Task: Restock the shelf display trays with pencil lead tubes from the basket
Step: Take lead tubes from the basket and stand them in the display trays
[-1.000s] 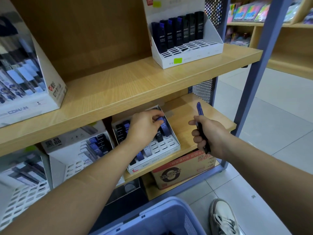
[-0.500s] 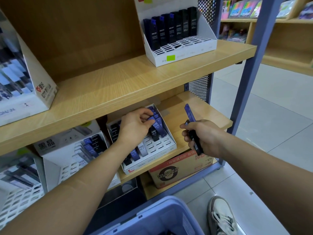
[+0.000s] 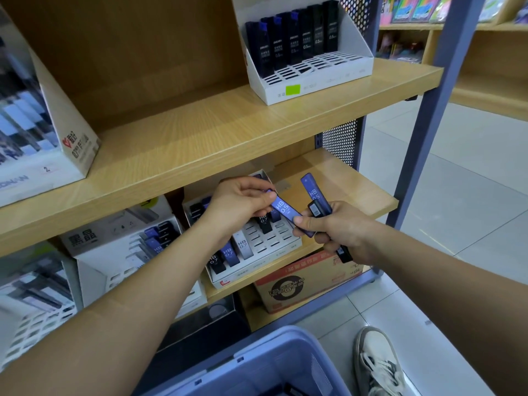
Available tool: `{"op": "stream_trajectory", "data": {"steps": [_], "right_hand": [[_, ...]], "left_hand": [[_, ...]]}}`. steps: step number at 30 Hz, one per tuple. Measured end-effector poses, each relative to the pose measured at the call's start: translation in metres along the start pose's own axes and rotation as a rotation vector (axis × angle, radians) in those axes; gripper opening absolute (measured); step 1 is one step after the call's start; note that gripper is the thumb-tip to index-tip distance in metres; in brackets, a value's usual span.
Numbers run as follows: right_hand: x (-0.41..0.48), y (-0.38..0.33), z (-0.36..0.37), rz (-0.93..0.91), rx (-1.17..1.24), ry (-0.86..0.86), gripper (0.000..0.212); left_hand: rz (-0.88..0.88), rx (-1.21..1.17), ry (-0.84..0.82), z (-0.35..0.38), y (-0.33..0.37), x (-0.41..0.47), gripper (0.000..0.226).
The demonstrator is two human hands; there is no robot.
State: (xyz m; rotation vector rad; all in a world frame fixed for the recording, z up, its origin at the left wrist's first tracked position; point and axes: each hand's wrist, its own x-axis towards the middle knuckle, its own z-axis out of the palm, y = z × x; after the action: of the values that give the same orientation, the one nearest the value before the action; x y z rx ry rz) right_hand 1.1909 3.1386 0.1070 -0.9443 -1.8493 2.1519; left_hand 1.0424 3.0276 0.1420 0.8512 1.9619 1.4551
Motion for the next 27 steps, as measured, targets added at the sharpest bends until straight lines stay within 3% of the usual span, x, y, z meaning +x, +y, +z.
{"op": "stream_trajectory", "data": {"steps": [3,9,16,20,27], "right_hand": [[-0.001,-0.003,0.008,0.067,-0.048,-0.039,0.031],[-0.006,-0.005,0.04,0.201,-0.102,-0.248,0.011],[-0.013,-0.006,0.094,0.224,-0.238,-0.505,0.028],[-0.011,0.0,0.121,0.125,-0.467,-0.466,0.039],[-0.002,0.003,0.145,0.221,-0.318,-0.35,0.026]], "left_hand": [[0.029,0.002,0.109,-0.018,-0.002,-0.018,0.01],[0.0,0.202,0.099,-0.101,-0.022,-0.066,0.017],[-0.046,0.489,0.41,-0.191,-0.064,-0.092,0.028],[0.022,0.596,0.415,-0.197,-0.08,-0.092,0.014],[0.133,0.621,0.42,-0.185,-0.081,-0.079,0.013]]}}
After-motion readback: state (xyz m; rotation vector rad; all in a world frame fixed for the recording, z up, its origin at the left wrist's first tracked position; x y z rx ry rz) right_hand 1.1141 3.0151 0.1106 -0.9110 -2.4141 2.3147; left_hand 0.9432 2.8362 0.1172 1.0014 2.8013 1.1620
